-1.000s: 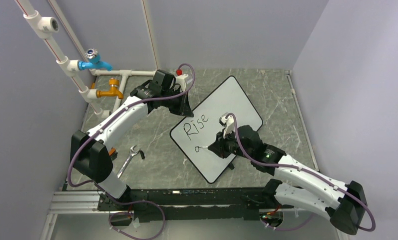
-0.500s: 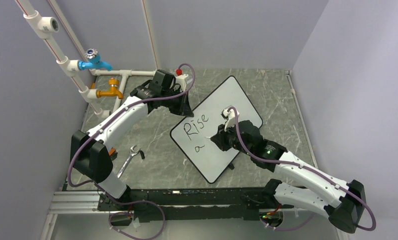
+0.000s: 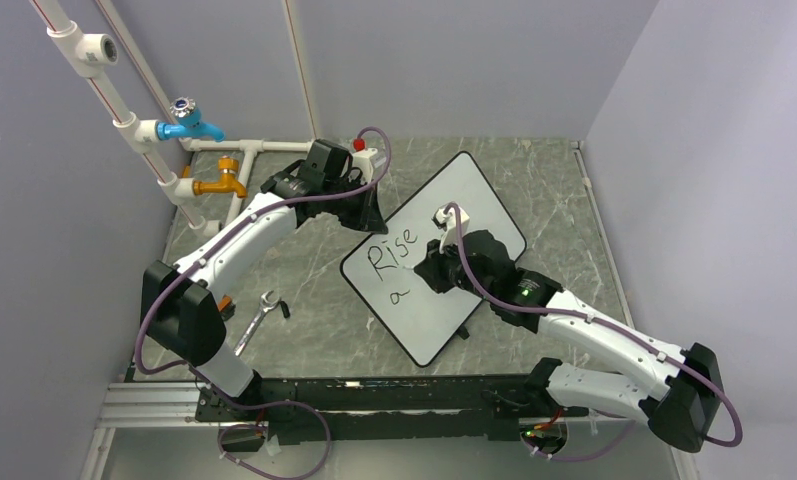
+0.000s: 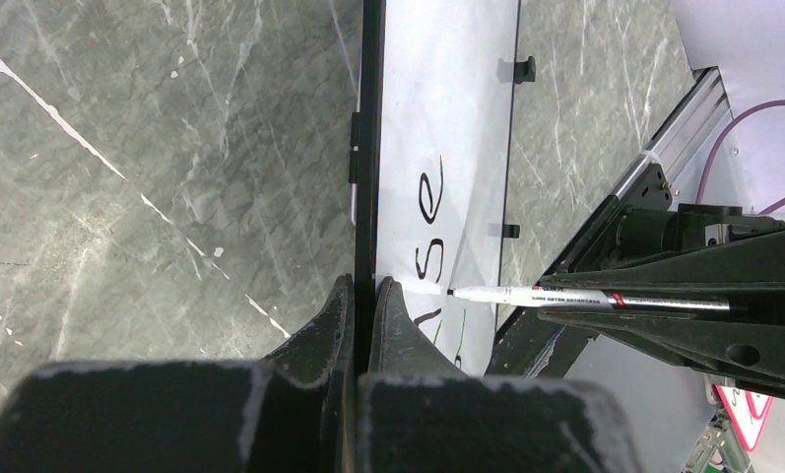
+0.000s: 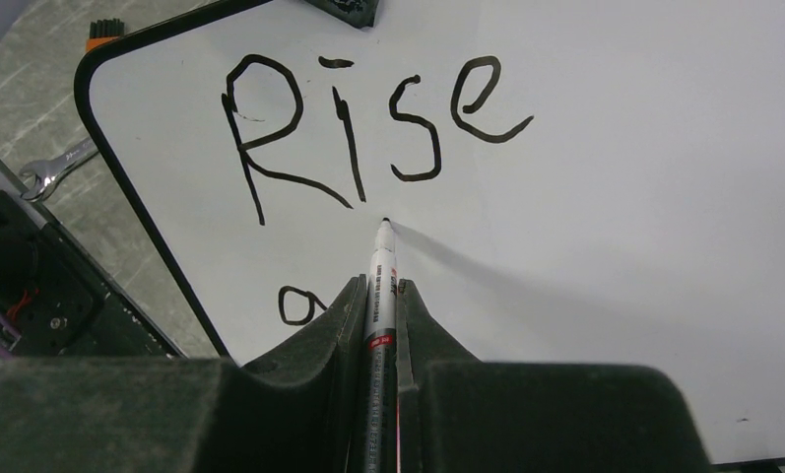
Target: Write a sentence on the whiteboard
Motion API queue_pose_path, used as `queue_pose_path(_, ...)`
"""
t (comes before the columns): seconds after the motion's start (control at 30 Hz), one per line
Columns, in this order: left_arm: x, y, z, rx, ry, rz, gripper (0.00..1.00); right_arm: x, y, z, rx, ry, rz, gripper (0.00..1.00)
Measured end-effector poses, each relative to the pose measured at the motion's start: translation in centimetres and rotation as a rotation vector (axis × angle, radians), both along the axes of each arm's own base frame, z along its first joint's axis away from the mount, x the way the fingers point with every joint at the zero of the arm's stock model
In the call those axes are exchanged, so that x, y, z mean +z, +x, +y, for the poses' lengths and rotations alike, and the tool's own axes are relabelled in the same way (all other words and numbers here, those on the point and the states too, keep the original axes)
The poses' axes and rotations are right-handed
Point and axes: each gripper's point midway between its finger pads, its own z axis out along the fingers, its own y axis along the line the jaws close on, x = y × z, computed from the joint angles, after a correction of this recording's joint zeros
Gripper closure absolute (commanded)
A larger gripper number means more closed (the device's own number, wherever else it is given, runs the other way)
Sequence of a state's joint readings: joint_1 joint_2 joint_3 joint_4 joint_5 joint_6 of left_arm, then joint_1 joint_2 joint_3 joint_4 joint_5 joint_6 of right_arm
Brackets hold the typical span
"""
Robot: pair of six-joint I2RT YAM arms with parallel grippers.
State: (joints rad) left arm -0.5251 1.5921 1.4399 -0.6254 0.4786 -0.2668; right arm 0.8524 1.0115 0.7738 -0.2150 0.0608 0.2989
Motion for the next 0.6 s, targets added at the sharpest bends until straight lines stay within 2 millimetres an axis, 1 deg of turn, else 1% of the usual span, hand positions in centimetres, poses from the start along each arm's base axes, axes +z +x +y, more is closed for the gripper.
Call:
queue_pose_path(0.33,0.0,0.0,0.0,0.001,0.003,-0.002,1.0,-0.1,-0.2,-0.1,0.001,0.004,0.001,1.0)
queue_pose_path(0.6,0.0,0.0,0.0,0.001,0.003,-0.003,1.0,-1.6,-1.6,-1.2,0.0,0.015,0.035,1.0)
